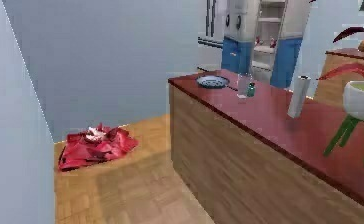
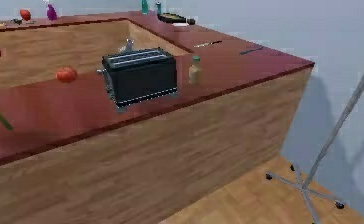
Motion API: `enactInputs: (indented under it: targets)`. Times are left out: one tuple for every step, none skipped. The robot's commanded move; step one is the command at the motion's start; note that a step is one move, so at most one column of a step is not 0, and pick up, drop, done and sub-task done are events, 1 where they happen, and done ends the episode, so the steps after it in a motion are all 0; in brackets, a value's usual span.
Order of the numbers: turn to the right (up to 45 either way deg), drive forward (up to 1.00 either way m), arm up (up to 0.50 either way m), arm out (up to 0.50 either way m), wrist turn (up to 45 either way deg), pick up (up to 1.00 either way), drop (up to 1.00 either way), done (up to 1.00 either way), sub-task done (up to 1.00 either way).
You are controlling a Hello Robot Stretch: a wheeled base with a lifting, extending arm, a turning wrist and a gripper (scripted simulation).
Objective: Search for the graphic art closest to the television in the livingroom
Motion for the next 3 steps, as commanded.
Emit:
enactInputs:
  targets:
    - [-45.0,0.0,0.0,0.0,0.0,0.0,0.0,0.0,0.0]
    - [-45.0,0.0,0.0,0.0,0.0,0.0,0.0,0.0,0.0]
    - [-36.0,0.0,0.0,0.0,0.0,0.0,0.0,0.0,0.0]
